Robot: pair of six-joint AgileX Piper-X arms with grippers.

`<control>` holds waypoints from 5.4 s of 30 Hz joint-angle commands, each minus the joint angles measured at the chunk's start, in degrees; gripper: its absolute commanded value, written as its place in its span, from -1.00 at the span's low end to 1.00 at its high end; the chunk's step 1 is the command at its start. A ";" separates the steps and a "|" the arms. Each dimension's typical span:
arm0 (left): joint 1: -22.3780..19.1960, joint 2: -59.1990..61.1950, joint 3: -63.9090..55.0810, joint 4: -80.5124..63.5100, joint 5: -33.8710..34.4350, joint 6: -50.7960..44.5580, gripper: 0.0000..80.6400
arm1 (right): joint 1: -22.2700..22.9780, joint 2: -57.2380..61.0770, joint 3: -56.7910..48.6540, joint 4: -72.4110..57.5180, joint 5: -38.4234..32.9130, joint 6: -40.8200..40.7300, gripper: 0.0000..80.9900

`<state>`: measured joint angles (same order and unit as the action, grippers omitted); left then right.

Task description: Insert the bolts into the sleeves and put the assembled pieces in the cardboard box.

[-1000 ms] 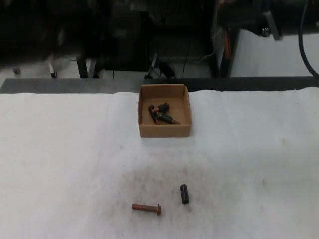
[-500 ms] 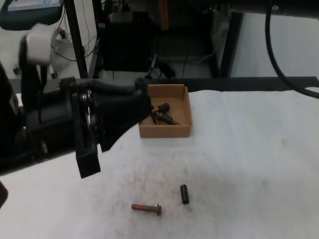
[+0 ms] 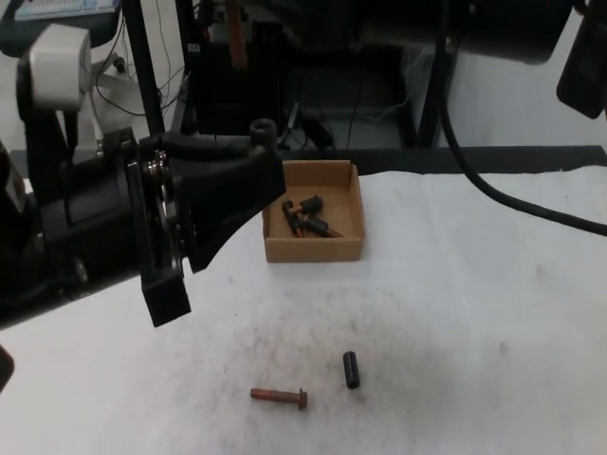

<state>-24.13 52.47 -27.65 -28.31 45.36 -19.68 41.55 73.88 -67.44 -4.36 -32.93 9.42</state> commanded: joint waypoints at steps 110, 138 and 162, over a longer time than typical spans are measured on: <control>1.96 14.70 -15.92 25.89 -11.85 1.26 -1.00 | -7.55 -3.34 -0.33 10.61 5.10 -6.40 -0.98; 1.80 80.11 -88.68 75.20 -28.20 16.68 -1.00 | -22.26 -11.09 -0.33 42.26 7.75 -9.42 -0.98; 1.93 78.26 -92.57 76.96 -28.68 17.26 -0.09 | -22.26 -11.09 -0.33 43.09 7.73 -8.99 -0.98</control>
<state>-22.32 134.08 -117.33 45.53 16.89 -2.59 19.54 63.45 -67.50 38.59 -25.27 0.42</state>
